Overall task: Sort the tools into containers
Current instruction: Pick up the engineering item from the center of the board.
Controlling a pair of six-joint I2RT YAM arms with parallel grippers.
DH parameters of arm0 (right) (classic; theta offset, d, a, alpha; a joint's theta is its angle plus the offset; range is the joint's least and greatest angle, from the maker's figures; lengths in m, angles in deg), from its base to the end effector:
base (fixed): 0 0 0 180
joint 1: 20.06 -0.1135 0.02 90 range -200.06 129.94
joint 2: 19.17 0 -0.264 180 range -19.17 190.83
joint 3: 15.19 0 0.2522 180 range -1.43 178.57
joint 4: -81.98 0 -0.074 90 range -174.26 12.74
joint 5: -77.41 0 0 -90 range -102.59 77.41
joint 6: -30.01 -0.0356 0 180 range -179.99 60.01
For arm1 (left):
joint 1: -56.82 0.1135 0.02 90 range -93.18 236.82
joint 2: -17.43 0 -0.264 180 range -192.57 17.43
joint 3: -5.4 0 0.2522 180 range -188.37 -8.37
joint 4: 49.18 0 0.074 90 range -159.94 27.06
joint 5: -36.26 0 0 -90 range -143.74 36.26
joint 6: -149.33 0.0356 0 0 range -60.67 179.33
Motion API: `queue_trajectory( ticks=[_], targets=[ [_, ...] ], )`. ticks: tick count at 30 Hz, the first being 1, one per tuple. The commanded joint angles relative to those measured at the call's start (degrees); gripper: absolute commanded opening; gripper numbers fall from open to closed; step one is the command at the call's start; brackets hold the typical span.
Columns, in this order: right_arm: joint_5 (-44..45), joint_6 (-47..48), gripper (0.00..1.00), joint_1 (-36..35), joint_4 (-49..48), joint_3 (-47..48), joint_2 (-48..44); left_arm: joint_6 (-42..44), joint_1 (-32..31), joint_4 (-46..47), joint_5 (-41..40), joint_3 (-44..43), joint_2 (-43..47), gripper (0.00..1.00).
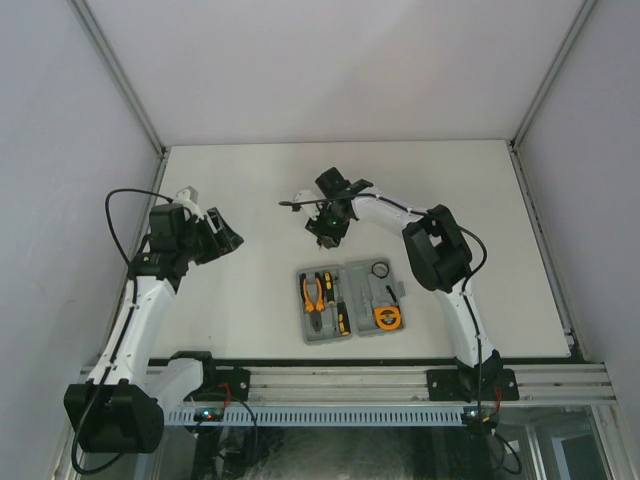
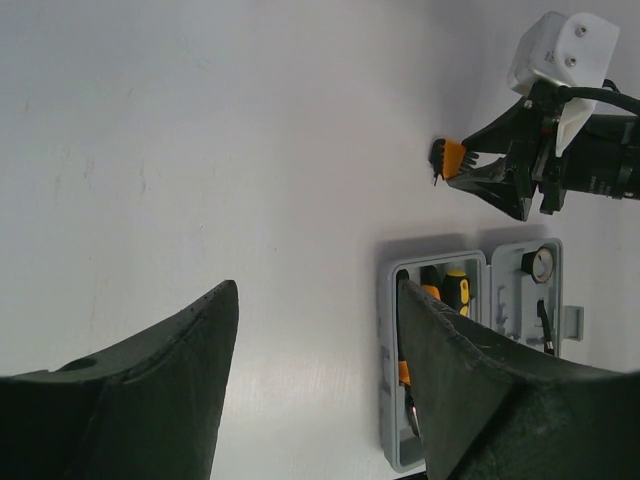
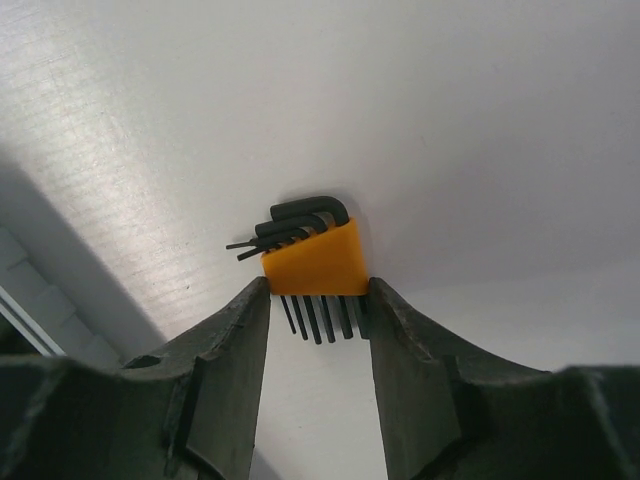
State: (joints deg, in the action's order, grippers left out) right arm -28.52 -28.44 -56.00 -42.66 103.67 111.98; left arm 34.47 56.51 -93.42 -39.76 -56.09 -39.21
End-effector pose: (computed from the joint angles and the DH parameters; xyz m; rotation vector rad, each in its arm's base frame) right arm 0.3839 0.2904 0.1585 -1.5825 2.2327 0.4032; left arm 0.2100 -0.0097 0.2864 -0.3557 2.2565 -0.5078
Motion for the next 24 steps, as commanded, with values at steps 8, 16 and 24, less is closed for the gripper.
queue_trajectory(
  ticks=[8,16,24],
  targets=[
    [1.06,-5.53,0.56,0.09,-2.95,-3.36,-0.9,-0.23,0.72,2.65,1.5,0.82,0.01,0.68],
    [-0.35,-1.83,0.56,0.25,0.54,-0.29,2.62,-0.3,0.88,2.68,1.5,0.62,-0.19,0.68],
    [-0.24,-0.75,0.5,0.13,2.02,1.12,3.57,-0.23,0.96,2.64,1.69,0.62,-0.52,0.68]
  ],
)
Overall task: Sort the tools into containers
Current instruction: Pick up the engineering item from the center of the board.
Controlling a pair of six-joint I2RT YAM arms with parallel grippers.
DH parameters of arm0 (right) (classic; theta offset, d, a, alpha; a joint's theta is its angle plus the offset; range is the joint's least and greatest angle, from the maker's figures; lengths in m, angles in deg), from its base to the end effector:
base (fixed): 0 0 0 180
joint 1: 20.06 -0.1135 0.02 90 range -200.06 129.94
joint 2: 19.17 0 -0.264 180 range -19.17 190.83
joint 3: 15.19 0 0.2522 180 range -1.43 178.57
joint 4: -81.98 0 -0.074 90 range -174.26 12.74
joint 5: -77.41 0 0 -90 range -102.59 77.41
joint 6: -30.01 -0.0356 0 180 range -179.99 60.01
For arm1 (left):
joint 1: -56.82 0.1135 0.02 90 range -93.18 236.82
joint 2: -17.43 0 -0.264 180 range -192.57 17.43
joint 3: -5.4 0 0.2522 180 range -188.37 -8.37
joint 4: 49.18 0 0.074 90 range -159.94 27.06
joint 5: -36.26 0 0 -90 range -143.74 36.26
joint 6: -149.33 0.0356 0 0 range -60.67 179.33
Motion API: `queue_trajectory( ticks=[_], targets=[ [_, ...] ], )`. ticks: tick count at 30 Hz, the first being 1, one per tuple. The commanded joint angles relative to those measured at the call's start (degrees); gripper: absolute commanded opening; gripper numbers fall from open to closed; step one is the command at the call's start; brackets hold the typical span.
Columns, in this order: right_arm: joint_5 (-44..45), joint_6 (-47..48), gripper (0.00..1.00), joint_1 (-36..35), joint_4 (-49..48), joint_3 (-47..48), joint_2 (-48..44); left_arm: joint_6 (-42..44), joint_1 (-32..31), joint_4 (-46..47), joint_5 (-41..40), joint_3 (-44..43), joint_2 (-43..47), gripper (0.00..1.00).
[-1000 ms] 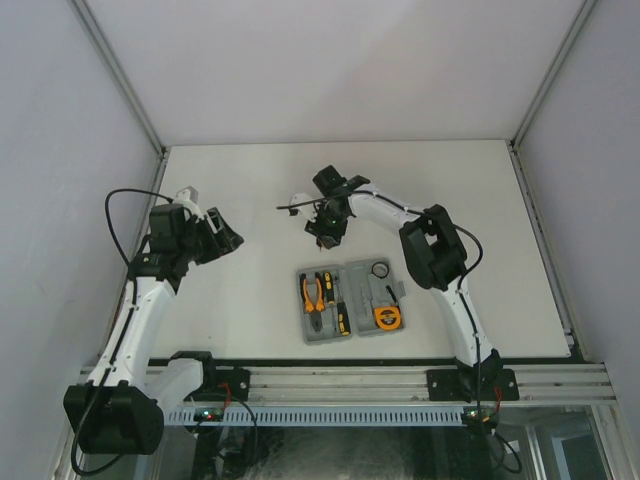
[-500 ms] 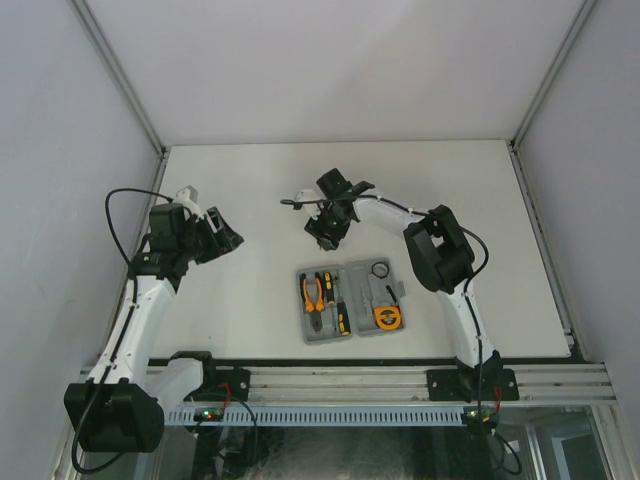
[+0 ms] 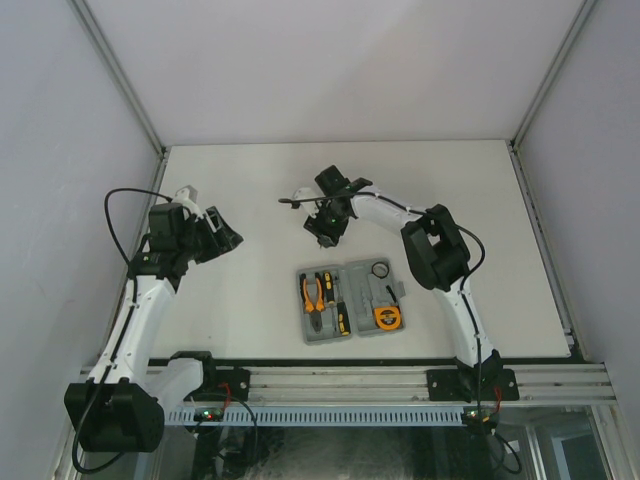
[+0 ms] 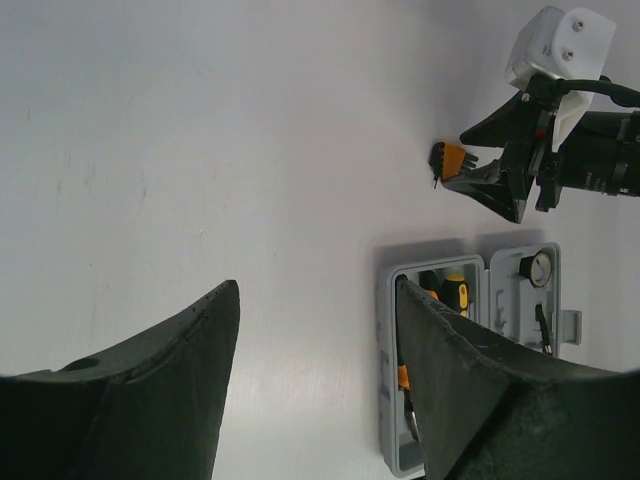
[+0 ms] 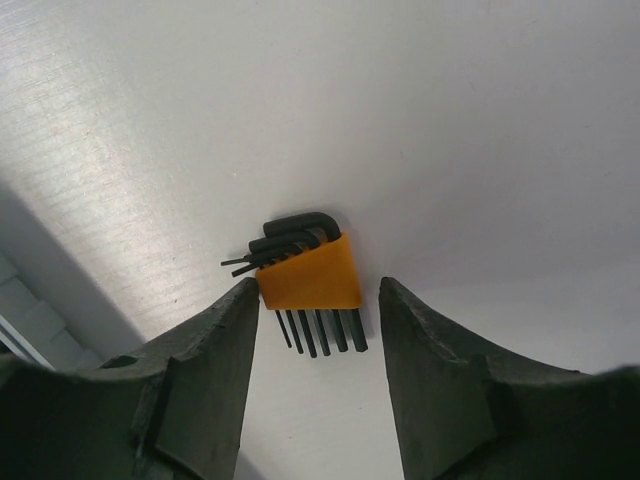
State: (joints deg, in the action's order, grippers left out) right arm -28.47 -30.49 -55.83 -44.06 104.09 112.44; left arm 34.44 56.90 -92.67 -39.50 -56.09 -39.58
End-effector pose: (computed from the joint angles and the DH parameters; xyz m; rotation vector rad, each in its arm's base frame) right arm 0.3880 0.2915 0.1579 -1.5315 2.2441 0.4094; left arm 0.2120 -0.0085 0.2863 -0.3592 2.2486 -0.5102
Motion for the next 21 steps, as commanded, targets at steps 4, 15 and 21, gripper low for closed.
queue_trajectory(
  ticks=[4,15,21],
  targets=[
    [0.39,1.52,0.49,-0.39,3.56,0.65,3.2,-0.24,0.61,2.03,1.49,0.64,-0.13,0.68],
    [-0.46,0.59,0.42,-1.17,0.38,-1.54,0.52,-0.34,0.63,2.08,1.8,0.7,-0.3,0.68],
    [-1.29,-0.32,0.39,-0.33,-4.01,-5.4,-5.68,-0.34,0.63,2.14,1.84,0.77,-0.33,0.68]
  ],
)
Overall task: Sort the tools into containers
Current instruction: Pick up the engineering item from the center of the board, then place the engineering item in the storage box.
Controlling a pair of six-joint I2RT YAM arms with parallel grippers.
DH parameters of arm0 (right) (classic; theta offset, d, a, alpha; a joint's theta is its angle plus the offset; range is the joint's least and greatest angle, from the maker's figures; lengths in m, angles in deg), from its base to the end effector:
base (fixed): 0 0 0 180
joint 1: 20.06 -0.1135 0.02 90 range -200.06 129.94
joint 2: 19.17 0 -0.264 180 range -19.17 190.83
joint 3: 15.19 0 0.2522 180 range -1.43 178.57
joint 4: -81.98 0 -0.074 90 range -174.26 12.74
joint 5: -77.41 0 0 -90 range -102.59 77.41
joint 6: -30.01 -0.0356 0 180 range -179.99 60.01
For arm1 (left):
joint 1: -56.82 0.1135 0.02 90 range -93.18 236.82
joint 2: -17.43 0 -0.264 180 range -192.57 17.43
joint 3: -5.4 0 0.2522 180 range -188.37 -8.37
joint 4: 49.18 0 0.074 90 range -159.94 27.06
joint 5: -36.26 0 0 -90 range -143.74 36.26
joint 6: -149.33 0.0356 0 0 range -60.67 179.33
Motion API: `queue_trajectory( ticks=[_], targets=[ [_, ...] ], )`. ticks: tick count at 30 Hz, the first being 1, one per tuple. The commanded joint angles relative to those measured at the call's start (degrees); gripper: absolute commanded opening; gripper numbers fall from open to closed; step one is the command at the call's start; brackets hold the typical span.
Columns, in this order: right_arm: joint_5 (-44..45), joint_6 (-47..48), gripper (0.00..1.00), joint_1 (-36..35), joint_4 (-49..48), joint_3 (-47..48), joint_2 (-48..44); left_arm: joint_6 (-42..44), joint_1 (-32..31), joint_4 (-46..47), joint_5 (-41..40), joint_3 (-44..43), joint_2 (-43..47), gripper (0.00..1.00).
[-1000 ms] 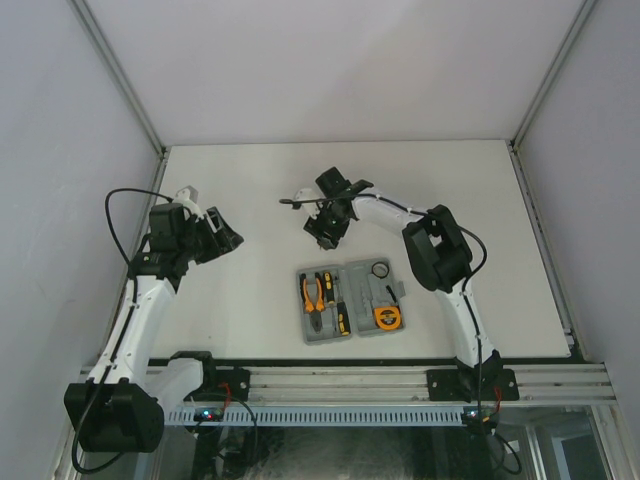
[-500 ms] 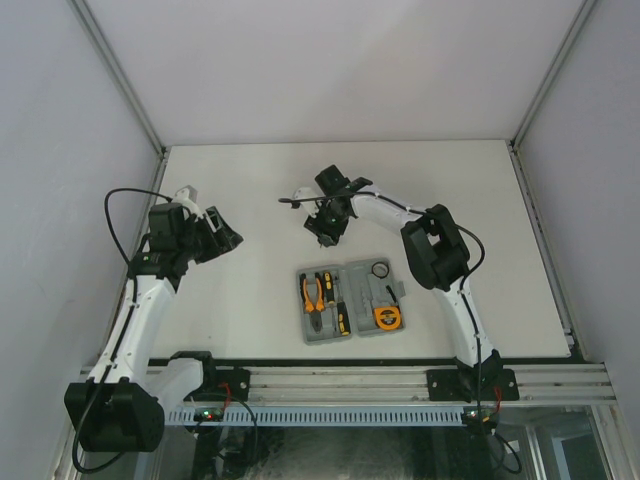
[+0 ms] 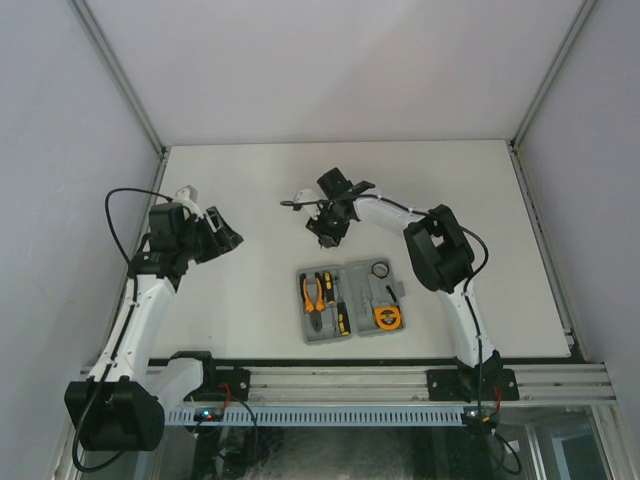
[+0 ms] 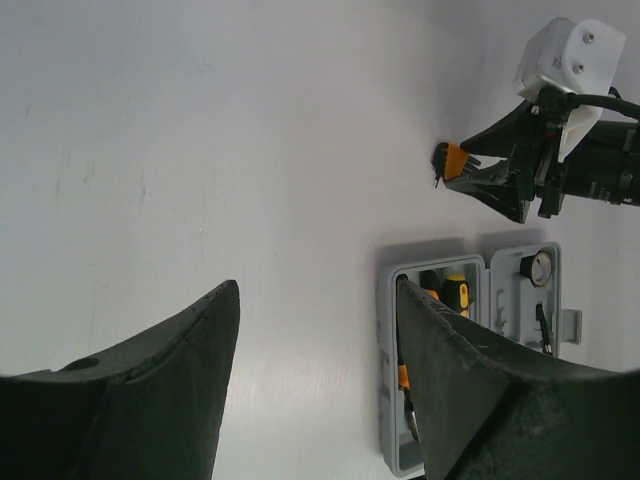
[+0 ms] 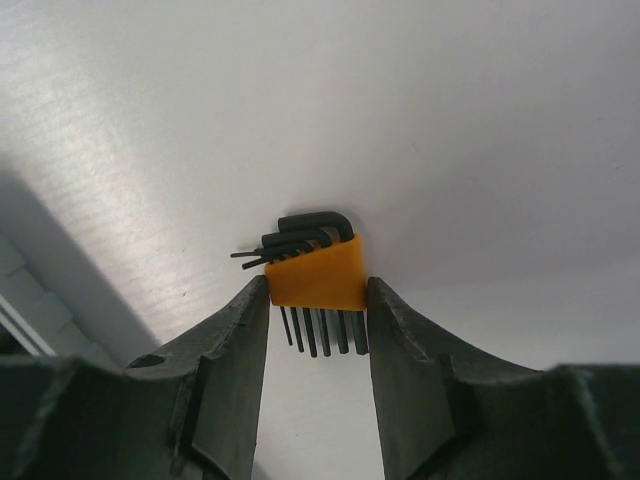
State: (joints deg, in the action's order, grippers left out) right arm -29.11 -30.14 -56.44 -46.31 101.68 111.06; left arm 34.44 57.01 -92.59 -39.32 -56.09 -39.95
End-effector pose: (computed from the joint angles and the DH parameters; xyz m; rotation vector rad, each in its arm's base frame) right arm 0.3816 0.2937 0.1587 -1.5439 2.2088 0.4243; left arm 0.2132 -0.0082 0.2852 -0.3613 2.2533 -0.5123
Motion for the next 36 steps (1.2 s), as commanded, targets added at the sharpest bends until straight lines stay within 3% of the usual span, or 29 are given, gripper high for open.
queue_trajectory(
  ticks=[1,16,28,36],
  targets=[
    [-0.76,-0.97,0.38,0.53,-2.5,-3.44,-5.65,-0.34,0.54,2.06,1.75,0.76,-0.02,0.68],
    [-0.01,-2.15,0.37,2.54,-5.58,-10.16,-15.24,-0.43,0.73,2.15,2.13,0.75,0.12,0.68],
    [3.64,-2.86,0.36,0.94,-6.86,-28.54,-31.72,-0.51,0.84,2.32,2.76,0.83,0.61,0.68],
    [6.47,-4.27,0.35,-2.86,-5.04,-33.46,-33.81,-0.6,0.91,2.41,2.8,1.03,1.36,0.68]
  ],
)
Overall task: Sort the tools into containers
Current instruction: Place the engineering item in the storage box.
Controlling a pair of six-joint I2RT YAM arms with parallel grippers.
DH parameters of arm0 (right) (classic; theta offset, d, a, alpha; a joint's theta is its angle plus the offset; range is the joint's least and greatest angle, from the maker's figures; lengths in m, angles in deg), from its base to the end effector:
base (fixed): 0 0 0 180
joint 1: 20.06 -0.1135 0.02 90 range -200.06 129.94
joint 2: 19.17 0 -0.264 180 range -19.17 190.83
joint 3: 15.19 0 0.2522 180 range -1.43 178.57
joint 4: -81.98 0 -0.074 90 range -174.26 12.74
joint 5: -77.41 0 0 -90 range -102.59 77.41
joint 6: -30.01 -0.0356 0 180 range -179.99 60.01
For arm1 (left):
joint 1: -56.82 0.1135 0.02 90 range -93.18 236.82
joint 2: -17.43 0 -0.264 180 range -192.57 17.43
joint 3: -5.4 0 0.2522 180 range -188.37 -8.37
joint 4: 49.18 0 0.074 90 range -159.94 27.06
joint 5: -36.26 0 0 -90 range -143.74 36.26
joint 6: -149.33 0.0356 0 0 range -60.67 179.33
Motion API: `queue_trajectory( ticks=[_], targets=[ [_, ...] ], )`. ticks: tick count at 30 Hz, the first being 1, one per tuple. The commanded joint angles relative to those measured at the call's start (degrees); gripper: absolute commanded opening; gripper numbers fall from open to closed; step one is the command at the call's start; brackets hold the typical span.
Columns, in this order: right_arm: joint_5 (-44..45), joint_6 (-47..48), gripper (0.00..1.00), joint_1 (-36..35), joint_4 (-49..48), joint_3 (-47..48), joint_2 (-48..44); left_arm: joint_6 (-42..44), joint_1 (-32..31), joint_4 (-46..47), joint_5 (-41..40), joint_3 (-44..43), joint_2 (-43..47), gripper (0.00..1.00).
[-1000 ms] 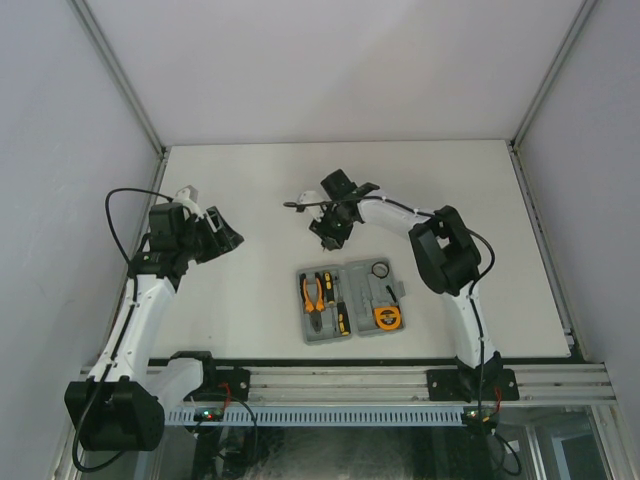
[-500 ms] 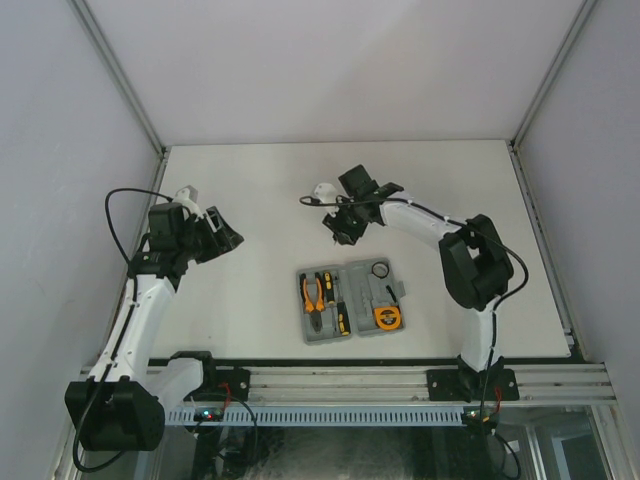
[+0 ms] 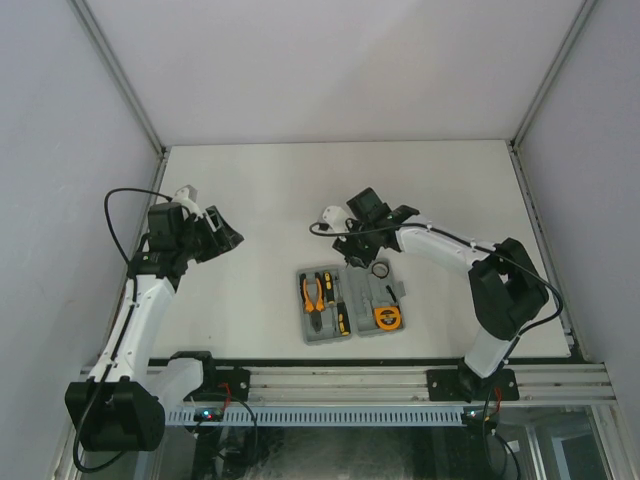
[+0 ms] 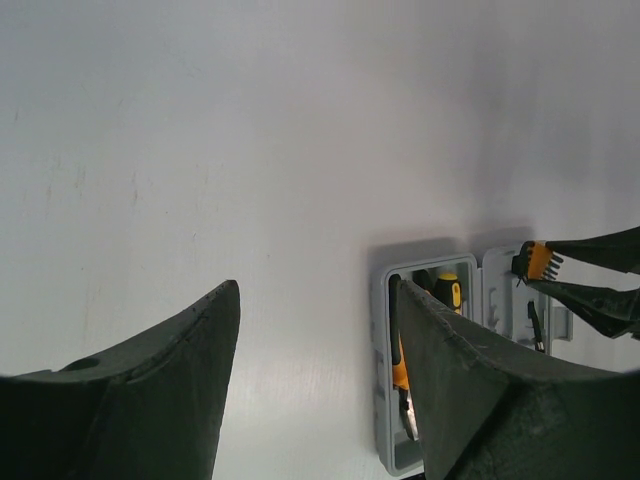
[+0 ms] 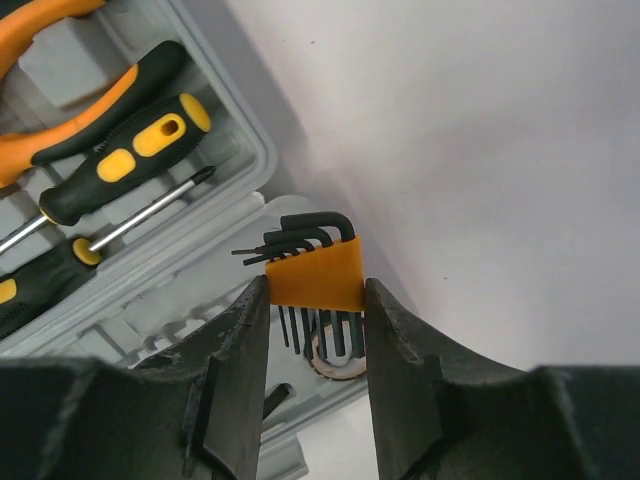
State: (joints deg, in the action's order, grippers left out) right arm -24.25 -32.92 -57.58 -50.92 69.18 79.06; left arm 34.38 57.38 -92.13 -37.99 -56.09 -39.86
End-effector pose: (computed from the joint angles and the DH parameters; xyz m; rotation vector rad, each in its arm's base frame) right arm 0.2776 0.2222 0.2192 -1.4676 2.1914 0.3303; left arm 0.2134 -0.0076 0.2863 -0.3539 2.2445 -0.5362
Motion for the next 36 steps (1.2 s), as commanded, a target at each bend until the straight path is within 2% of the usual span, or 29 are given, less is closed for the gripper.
queue_trajectory(
  ticks=[1,26,32,36],
  targets=[
    [1.87,-1.5,0.35,-2.17,-0.39,-1.42,-1.74,-0.55,0.5,1.97,1.62,0.99,1.13,0.68],
    [5.63,0.44,0.36,-4.56,3.7,-1.53,3.54,-0.54,0.85,2.0,1.75,1.19,1.11,0.68],
    [5.77,0.9,0.41,-5.01,2.71,-1.54,4.34,-0.54,0.88,1.99,1.86,1.18,1.0,0.68],
    [6.04,1.29,0.54,-5.18,2.26,-1.53,4.5,-0.49,0.89,2.03,1.83,1.2,0.89,0.68]
  ],
)
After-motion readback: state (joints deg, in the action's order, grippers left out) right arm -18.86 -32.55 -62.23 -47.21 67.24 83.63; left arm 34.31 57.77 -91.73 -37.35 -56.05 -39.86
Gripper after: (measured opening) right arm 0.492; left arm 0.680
